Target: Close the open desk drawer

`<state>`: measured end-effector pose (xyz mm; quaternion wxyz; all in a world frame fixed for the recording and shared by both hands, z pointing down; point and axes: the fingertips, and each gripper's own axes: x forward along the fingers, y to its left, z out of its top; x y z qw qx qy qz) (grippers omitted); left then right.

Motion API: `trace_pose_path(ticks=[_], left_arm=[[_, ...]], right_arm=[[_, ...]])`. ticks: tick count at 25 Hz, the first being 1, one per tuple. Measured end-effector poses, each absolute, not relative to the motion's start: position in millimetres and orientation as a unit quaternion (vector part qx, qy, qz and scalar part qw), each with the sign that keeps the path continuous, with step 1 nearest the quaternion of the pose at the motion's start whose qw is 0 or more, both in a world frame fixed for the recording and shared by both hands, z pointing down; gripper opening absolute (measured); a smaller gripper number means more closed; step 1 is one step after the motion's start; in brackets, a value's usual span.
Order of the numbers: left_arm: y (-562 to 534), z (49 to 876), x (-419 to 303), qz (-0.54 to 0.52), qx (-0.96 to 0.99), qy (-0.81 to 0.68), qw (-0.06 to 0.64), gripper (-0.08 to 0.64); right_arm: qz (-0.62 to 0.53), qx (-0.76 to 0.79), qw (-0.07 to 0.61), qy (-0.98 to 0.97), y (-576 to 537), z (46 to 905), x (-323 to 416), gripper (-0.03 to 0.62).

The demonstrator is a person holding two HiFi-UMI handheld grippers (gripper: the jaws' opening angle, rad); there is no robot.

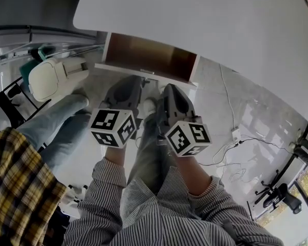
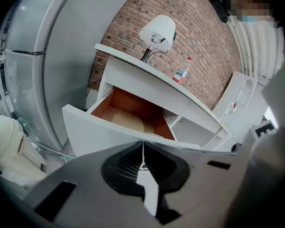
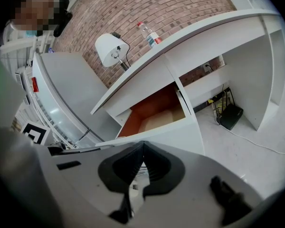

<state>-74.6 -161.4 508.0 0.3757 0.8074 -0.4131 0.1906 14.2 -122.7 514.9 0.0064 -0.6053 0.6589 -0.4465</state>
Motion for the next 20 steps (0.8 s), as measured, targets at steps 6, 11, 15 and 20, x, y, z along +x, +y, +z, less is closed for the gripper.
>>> trace_pose_path(ticks=[6, 11, 15, 20], left_arm=[[-172, 509, -73, 0.195, 0.811, -0.409, 0.371, 0.02], [-177, 508, -69, 0.195, 0.812, -0.408, 0.37, 0.02], [-183, 507, -66, 0.194, 0.814, -0.406, 0.368, 0.02], [-190, 508, -62, 0.193, 0.812, -0.409, 0.369, 0.02]], right_arm=[[-0.441, -0.611, 0.008, 0.658, -133, 516, 16, 0.015], [-0.44, -0.617, 0.011, 0.652, -139, 515, 20, 0.015], [-0.439, -0.619, 0.014, 0.651, -145, 514, 23, 0.015], [-0.44, -0.62, 0.016, 0.65, -151, 515, 27, 0.015]])
